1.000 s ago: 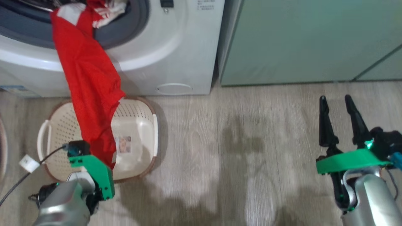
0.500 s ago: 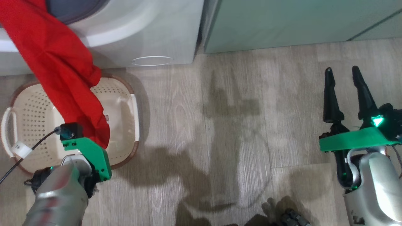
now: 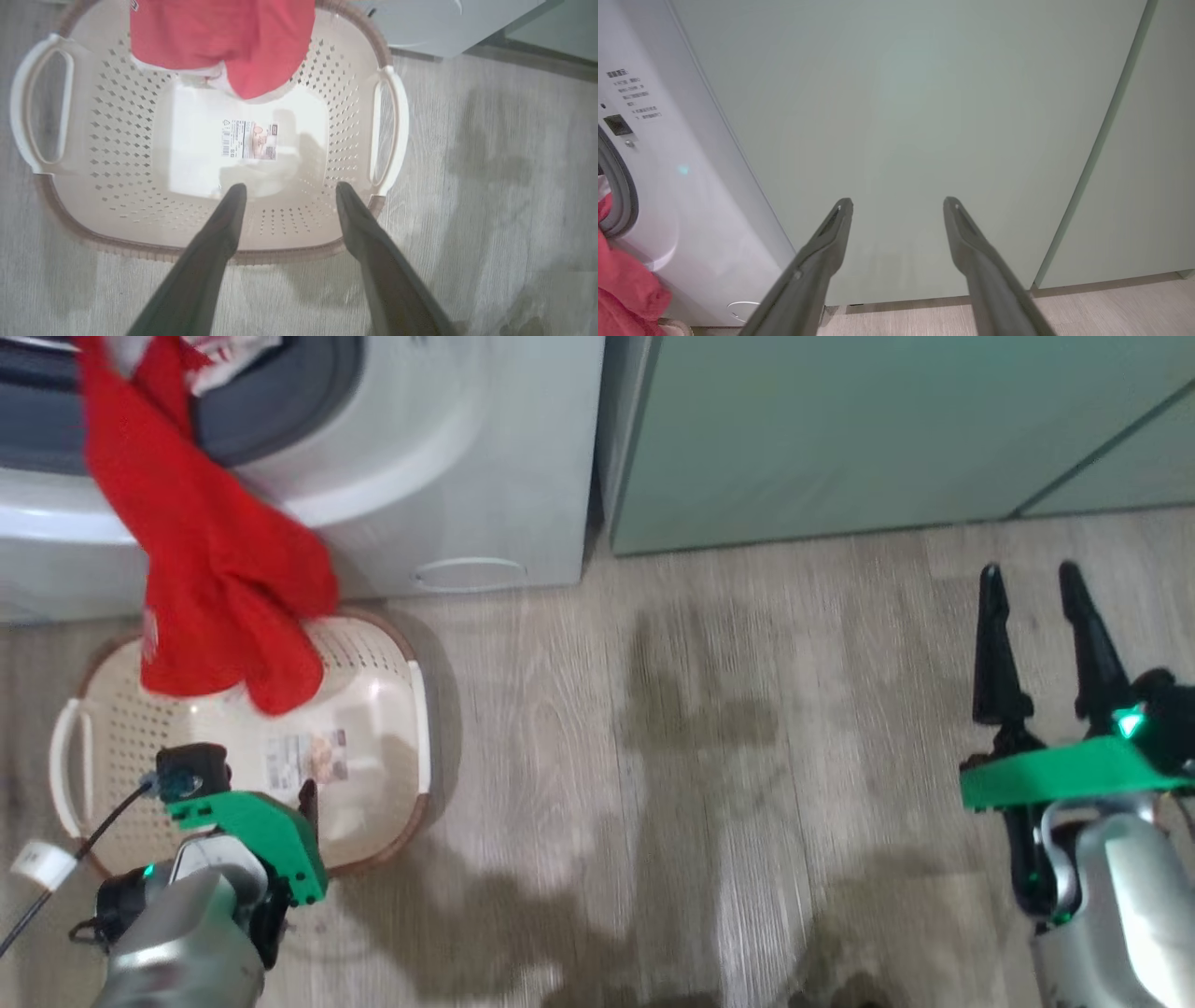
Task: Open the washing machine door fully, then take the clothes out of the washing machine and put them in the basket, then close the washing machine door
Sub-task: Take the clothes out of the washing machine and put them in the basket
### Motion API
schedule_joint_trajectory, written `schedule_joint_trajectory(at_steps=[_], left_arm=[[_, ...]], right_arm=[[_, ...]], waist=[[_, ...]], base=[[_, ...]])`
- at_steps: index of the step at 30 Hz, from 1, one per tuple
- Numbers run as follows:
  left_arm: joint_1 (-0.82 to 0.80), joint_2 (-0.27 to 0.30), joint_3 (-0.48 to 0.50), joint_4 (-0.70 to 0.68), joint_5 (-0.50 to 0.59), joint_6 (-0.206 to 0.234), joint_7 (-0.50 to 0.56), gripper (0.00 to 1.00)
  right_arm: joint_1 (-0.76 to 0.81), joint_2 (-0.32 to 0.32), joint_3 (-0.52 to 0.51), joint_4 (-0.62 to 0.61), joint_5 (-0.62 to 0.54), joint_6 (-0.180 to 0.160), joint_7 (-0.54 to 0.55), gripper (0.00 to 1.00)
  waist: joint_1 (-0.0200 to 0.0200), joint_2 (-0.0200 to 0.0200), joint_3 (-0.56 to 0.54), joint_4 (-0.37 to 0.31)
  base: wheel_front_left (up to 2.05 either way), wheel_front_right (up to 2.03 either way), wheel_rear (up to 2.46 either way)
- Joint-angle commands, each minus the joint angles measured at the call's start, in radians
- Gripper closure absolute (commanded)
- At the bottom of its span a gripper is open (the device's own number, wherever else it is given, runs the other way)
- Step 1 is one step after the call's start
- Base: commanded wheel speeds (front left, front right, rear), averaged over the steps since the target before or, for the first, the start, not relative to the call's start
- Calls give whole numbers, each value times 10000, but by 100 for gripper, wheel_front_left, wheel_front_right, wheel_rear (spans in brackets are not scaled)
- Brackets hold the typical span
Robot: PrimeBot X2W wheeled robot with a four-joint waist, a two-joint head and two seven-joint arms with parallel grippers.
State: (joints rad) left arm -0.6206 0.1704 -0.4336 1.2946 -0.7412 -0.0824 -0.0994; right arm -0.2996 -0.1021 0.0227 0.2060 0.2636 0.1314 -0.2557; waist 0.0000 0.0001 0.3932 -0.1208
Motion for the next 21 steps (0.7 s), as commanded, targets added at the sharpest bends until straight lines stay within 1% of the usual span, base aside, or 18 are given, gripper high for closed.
schedule_joint_trajectory(at_steps=[1,7,13,17,21], left_arm=[[69,374,285,-44,-78,-111,-480,0],[202,606,332,-117,-182,-395,-1353,0],[359,841,311,-578,-106,-465,-1601,0],[633,1138,587,-1701,254,-475,-1618,0],[1199,1229,1170,-2906,860,-365,-1620,0]], right_arm=[[338,-51,251,-201,-72,-7,-61,0],[752,74,508,-4,8,-7,-61,0],[1128,157,657,117,68,-7,-61,0],[1422,204,650,152,109,-7,-61,0],[1711,250,609,178,119,-7,-61,0]], waist=[[0,-1,-557,147],[0,-1,-1447,270],[0,-1,-2089,362],[0,-1,-2526,479],[0,-1,-2924,605]], base=[[0,0,0],[0,0,0],[0,0,0],[0,0,0],[0,0,0]])
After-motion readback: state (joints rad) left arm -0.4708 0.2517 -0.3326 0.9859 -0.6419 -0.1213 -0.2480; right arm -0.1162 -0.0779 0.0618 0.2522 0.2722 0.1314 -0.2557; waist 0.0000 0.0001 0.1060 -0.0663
